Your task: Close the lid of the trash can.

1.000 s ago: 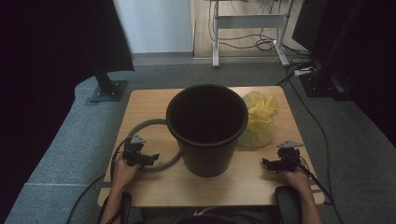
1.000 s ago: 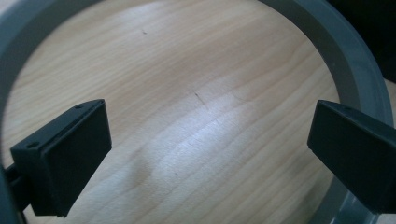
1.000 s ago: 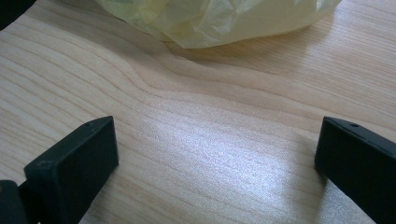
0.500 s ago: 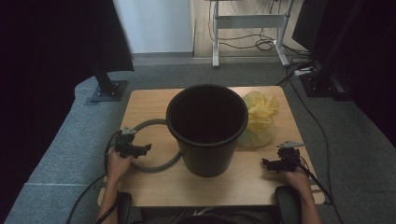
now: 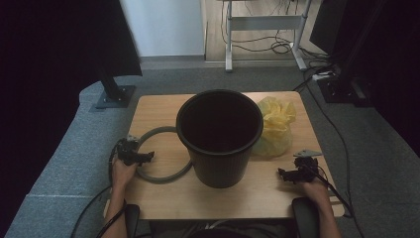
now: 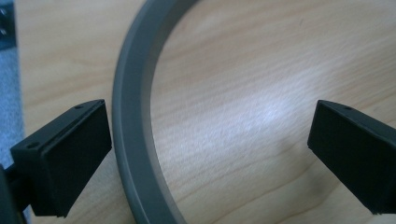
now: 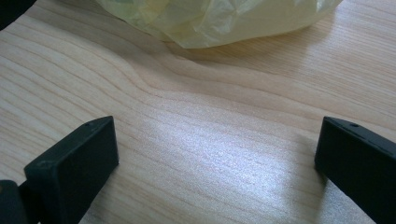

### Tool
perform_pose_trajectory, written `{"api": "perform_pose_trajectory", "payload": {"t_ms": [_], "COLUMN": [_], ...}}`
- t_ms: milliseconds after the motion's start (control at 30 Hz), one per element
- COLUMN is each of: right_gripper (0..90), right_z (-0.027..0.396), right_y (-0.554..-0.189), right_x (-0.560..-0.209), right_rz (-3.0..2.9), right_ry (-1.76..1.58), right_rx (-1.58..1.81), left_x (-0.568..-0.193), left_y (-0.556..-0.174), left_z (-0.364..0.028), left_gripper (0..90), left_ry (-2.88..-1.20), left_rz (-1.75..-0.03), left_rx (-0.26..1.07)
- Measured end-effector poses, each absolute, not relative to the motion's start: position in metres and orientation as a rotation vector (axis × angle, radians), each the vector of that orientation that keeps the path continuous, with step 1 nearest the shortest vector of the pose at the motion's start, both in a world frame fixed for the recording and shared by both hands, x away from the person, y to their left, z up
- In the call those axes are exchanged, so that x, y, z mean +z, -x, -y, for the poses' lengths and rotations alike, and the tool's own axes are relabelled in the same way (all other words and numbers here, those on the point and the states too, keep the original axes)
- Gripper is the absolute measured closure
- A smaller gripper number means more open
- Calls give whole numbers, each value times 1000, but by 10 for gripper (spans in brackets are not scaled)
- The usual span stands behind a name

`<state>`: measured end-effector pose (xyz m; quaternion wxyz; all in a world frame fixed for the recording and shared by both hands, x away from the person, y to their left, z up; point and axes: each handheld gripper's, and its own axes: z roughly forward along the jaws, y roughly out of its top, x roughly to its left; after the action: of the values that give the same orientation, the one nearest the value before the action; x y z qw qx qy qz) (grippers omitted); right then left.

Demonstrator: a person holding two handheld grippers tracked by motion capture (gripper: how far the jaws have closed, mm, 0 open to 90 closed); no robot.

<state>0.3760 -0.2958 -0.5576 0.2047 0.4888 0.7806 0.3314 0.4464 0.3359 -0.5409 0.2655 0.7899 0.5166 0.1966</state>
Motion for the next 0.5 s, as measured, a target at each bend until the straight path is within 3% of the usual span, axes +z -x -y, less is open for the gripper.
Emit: {"api": "perform_pose_trajectory", "payload": {"t_ms": [367,400,433,467,500], "right_gripper": [0,0,0,0,0], "right_z": [296,296,296,296,296], "right_y": [-376,-376,-376,-376,-376], "right_x": [-558,-558,-558,-558,-558], "right_rz": [-2179,-2179,-2181,-2181,-2182], "right_ry": [-1361,-1360,-1357,-1357,-1357], "right_rx": [925,926,925,925,926], "left_x": [-546,-545,-543,-541,-540], "left_y": [-446,-446,-445,-444,-442], "left_z": [-342,-344,-347,-350,-355], "left_gripper": [14,48,196,196,301], "left_ry": [-2031,-2020,-2008,-1999,-1978], "left_rz": [-1457,-1465,-1475,-1486,-1503], "left_rx": [525,535,541,547,557]}}
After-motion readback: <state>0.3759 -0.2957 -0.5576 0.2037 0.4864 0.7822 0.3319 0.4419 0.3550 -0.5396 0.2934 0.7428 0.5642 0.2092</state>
